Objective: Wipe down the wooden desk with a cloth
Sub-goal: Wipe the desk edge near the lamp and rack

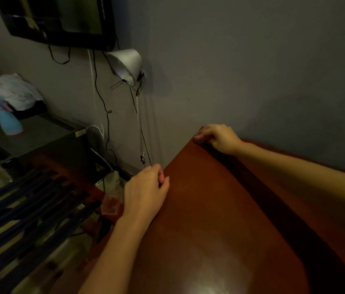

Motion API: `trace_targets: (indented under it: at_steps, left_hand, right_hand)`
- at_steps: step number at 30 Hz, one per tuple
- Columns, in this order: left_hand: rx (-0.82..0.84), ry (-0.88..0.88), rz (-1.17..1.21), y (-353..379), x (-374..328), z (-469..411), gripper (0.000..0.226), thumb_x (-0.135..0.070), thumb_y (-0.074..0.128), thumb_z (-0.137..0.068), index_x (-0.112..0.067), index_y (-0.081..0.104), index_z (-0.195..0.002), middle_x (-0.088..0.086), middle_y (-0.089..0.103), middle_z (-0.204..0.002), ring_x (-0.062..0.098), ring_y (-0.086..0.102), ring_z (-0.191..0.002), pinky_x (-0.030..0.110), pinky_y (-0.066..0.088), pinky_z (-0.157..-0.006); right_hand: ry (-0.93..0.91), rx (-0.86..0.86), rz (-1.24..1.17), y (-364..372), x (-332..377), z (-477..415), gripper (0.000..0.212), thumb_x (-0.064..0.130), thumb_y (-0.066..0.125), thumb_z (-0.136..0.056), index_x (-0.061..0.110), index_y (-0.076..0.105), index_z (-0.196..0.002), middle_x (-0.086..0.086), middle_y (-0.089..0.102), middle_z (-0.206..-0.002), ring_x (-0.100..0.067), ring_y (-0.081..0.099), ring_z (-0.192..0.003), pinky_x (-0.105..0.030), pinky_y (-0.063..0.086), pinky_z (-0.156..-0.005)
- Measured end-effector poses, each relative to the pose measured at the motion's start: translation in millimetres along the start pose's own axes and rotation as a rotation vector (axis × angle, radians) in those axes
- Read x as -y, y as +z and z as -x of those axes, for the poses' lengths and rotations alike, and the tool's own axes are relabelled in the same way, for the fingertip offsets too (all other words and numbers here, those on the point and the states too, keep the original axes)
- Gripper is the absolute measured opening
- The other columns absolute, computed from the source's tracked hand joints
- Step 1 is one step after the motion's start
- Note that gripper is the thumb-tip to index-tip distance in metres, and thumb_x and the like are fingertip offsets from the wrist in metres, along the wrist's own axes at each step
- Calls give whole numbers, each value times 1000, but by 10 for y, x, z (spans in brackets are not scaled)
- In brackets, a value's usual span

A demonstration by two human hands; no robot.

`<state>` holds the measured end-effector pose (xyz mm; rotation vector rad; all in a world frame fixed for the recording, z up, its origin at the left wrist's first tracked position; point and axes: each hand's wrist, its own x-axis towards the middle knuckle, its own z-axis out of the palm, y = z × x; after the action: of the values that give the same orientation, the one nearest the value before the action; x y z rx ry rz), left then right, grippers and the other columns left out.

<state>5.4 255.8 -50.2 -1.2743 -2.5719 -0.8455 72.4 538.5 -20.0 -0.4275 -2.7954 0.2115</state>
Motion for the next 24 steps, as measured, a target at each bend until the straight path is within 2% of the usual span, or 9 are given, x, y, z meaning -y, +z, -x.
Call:
trace_targets:
  at_steps: [3, 7, 9, 10, 13, 16, 20, 22, 24]
  left_hand:
    - [-10, 7, 0, 8, 9, -6, 20, -36, 51, -94, -25, 49, -78, -9, 48, -71, 8, 51, -67, 24, 41, -56]
    - [-1, 1, 6, 10, 4, -11, 19, -36, 51, -94, -24, 50, -78, -9, 49, -71, 9, 53, -68, 29, 48, -61]
    - [-6, 4, 6, 14, 17, -14, 20, -36, 52, -93, -24, 50, -78, -8, 49, -71, 10, 53, -68, 31, 50, -62]
    - [-8, 7, 11, 15, 19, -8, 20, -36, 52, -93, -24, 50, -77, -8, 49, -70, 10, 53, -68, 31, 50, -62]
    - [-7, 14, 10, 10, 19, 4, 19, -37, 52, -93, -24, 50, -78, -9, 49, -71, 9, 53, -68, 31, 49, -62]
    - [-10, 17, -2, 36, 34, -12, 20, -36, 52, -93, -24, 49, -77, -9, 48, -70, 8, 52, -67, 28, 46, -60]
    - [-12, 16, -1, 29, 10, -6, 20, -35, 53, -93, -24, 50, -77, -8, 50, -71, 9, 53, -66, 31, 50, -61]
    - [-7, 7, -2, 16, 11, -7, 20, -36, 53, -93, -24, 50, -77, -8, 50, -72, 10, 53, -67, 31, 49, -61]
    - [-7, 2, -1, 19, 19, 6, 20, -36, 53, -92, -24, 50, -77, -8, 49, -72, 10, 52, -67, 31, 48, -61]
  right_hand:
    - [-154, 149, -72, -195, -33, 282, 39, -8, 62, -83, 21, 72, -108, 8, 63, -121, -5, 60, -105, -20, 50, -87]
    - [16, 70, 154, -298, -308, 143, 33, 3, 61, -89, 25, 71, -112, 6, 66, -119, -15, 64, -102, -28, 53, -79]
    - [69, 46, 184, -164, -177, -80, 34, 4, 56, -91, 26, 70, -112, 4, 68, -116, -19, 65, -98, -35, 55, -78]
    - [58, 36, 175, -106, -37, -136, 37, 2, 54, -90, 26, 70, -112, 4, 68, -117, -18, 65, -100, -33, 54, -79]
    - [-116, 64, 101, -122, 276, 86, 43, -3, 57, -85, 27, 70, -112, 12, 64, -120, -4, 59, -106, -14, 44, -82]
    - [-264, 125, 46, -278, 232, 526, 37, 1, 64, -84, 26, 71, -111, 13, 63, -119, 3, 56, -104, -13, 45, -83]
    - [-71, 39, 130, -240, 24, 268, 33, 4, 58, -90, 27, 72, -110, 6, 68, -118, -14, 64, -105, -27, 53, -79]
    - [-13, 20, 149, -119, 205, 60, 39, 0, 53, -89, 27, 71, -111, 7, 68, -117, -16, 64, -105, -23, 48, -75]
    - [-41, 9, 140, -53, 414, 62, 45, -4, 52, -85, 27, 71, -111, 8, 67, -118, -12, 62, -107, -20, 47, -78]
